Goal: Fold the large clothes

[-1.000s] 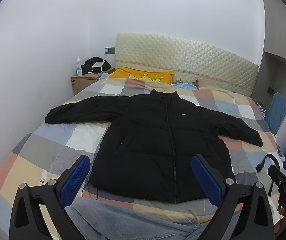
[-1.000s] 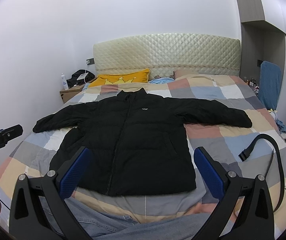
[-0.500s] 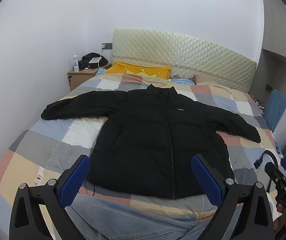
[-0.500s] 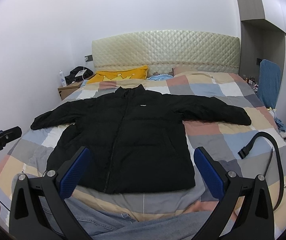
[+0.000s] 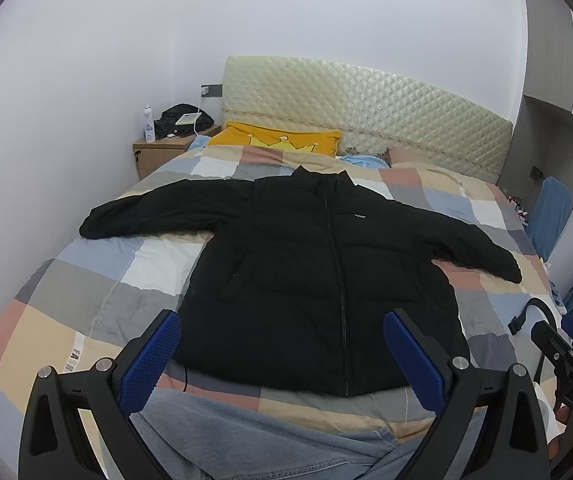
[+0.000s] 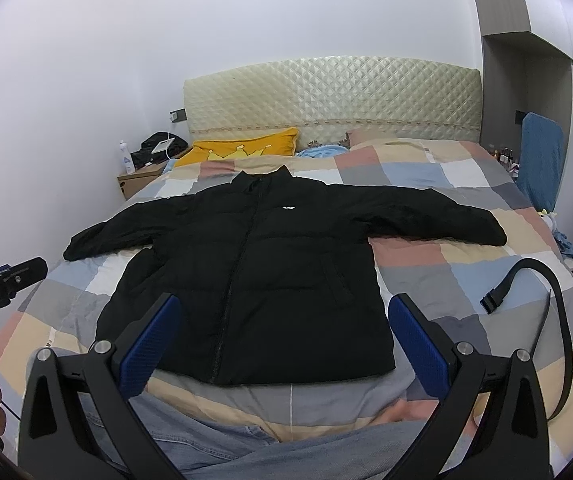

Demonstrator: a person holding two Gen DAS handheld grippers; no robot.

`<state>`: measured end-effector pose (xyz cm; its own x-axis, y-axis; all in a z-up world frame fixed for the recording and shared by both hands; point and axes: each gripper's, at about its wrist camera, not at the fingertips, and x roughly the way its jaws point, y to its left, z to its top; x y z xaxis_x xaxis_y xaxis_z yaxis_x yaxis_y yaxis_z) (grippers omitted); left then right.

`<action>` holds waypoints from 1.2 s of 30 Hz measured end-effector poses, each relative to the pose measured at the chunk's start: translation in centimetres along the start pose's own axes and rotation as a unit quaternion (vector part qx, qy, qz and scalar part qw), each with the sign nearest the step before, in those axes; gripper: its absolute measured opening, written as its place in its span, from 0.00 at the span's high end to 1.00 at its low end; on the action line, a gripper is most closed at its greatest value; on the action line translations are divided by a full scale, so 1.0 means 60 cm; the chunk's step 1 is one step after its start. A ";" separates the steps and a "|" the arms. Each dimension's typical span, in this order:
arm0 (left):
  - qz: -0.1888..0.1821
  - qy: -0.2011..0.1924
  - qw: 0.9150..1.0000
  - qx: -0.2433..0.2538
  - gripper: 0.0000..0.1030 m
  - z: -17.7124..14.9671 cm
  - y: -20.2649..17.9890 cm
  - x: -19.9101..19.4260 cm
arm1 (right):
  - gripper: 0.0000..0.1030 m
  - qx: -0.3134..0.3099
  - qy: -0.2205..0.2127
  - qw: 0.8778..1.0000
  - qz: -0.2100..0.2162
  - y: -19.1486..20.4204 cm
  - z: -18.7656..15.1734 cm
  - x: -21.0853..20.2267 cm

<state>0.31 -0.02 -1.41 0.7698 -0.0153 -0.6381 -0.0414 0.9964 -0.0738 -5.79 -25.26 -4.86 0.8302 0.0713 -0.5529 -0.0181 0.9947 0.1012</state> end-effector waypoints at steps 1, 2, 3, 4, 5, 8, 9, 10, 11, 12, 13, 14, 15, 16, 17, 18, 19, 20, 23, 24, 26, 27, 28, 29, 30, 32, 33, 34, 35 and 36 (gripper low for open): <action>0.000 0.000 1.000 0.000 0.01 0.000 0.001 0.000 | 0.00 0.001 0.000 1.000 0.000 0.000 0.001 0.000; 0.001 0.000 1.000 0.000 0.01 0.001 0.000 0.002 | 0.00 0.001 0.000 1.000 0.000 0.000 0.000 0.001; 0.001 0.000 1.000 0.000 0.01 0.001 -0.001 0.003 | 0.00 0.002 0.000 1.000 0.000 0.000 0.000 0.001; 0.001 0.000 1.000 0.000 0.01 0.001 -0.002 0.004 | 0.00 0.001 0.000 1.000 0.001 0.000 0.000 0.001; 0.001 0.001 1.000 0.000 0.01 0.002 -0.002 0.004 | 0.00 0.000 0.000 1.000 0.000 0.000 -0.001 0.001; -0.001 -0.001 1.000 0.005 0.01 0.002 -0.002 0.007 | 0.00 0.001 -0.001 1.000 0.000 -0.001 -0.002 0.001; -0.003 0.000 1.000 0.005 0.01 0.003 -0.002 0.010 | 0.00 0.003 -0.002 1.000 0.000 -0.001 -0.001 0.001; -0.008 0.001 1.000 0.005 0.01 0.006 -0.001 0.013 | 0.00 0.006 -0.003 1.000 0.000 -0.001 0.000 0.002; -0.016 0.002 1.000 0.006 0.01 0.007 -0.001 0.016 | 0.00 0.009 -0.004 1.000 0.002 -0.003 0.001 0.004; -0.019 0.002 1.000 0.007 0.01 0.007 -0.001 0.019 | 0.00 0.010 -0.003 1.000 0.004 -0.004 0.002 0.006; -0.020 0.002 1.000 0.008 0.01 0.009 -0.003 0.021 | 0.00 0.011 -0.003 1.000 0.003 -0.006 0.002 0.007; -0.019 0.001 1.000 0.008 0.01 0.011 -0.005 0.024 | 0.00 0.010 -0.003 1.000 0.001 -0.009 0.005 0.009; -0.020 0.001 1.000 0.009 0.01 0.012 -0.006 0.026 | 0.00 0.010 -0.003 1.000 0.000 -0.012 0.008 0.011; -0.022 0.002 1.000 0.009 0.01 0.015 -0.008 0.030 | 0.00 0.010 -0.004 1.000 -0.002 -0.014 0.011 0.013; -0.025 0.003 1.000 0.009 0.01 0.017 -0.009 0.033 | 0.00 0.010 -0.004 1.000 -0.003 -0.017 0.013 0.014; -0.029 0.005 1.000 0.009 0.01 0.021 -0.008 0.036 | 0.00 0.008 -0.006 1.000 -0.005 -0.019 0.017 0.016; -0.032 0.004 0.999 0.007 0.01 0.025 -0.007 0.038 | 0.00 0.007 -0.008 1.000 -0.007 -0.023 0.022 0.018; -0.034 0.001 0.999 0.005 0.01 0.029 -0.007 0.039 | 0.00 0.005 -0.009 1.000 -0.008 -0.025 0.025 0.019; -0.030 -0.012 0.999 0.006 0.01 0.048 -0.007 0.045 | 0.00 0.021 -0.025 0.999 -0.009 -0.041 0.042 0.021; -0.029 -0.016 0.999 0.008 0.01 0.054 -0.009 0.048 | 0.00 0.024 -0.027 0.999 -0.004 -0.047 0.048 0.023; -0.042 -0.036 0.998 0.010 0.01 0.070 -0.011 0.052 | 0.00 0.026 -0.034 0.999 -0.003 -0.061 0.063 0.026; -0.051 -0.046 0.998 0.004 0.01 0.077 -0.010 0.054 | 0.00 0.027 -0.040 0.999 -0.006 -0.069 0.071 0.026; -0.062 -0.059 0.996 -0.003 0.01 0.088 -0.006 0.058 | 0.00 0.027 -0.046 0.999 -0.008 -0.076 0.078 0.026; -0.069 -0.069 0.995 -0.007 0.01 0.099 -0.003 0.063 | 0.00 0.028 -0.052 0.998 -0.010 -0.084 0.085 0.027; -0.071 -0.075 0.995 -0.009 0.01 0.107 -0.002 0.067 | 0.00 0.027 -0.058 0.998 -0.013 -0.092 0.093 0.028; -0.076 -0.095 0.993 -0.006 0.01 0.128 -0.005 0.082 | 0.00 0.020 -0.062 0.997 -0.036 -0.114 0.110 0.039; -0.077 -0.099 0.992 -0.003 0.01 0.133 -0.006 0.089 | 0.00 0.013 -0.062 0.997 -0.050 -0.123 0.117 0.047; -0.080 -0.104 0.991 0.004 0.01 0.141 -0.011 0.097 | 0.00 0.007 -0.061 0.996 -0.061 -0.134 0.124 0.055; -0.086 -0.111 0.990 0.014 0.01 0.149 -0.018 0.110 | 0.00 0.004 -0.062 0.996 -0.066 -0.143 0.129 0.060; -0.088 -0.112 0.990 0.020 0.01 0.151 -0.022 0.117 | 0.00 0.003 -0.063 0.995 -0.072 -0.158 0.135 0.068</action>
<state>11.55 -0.67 1.12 0.8848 -0.1752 -0.4317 0.1282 0.9824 -0.1359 2.30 -35.01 -1.39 0.8868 -0.0824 -0.4547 0.1094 0.9934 0.0333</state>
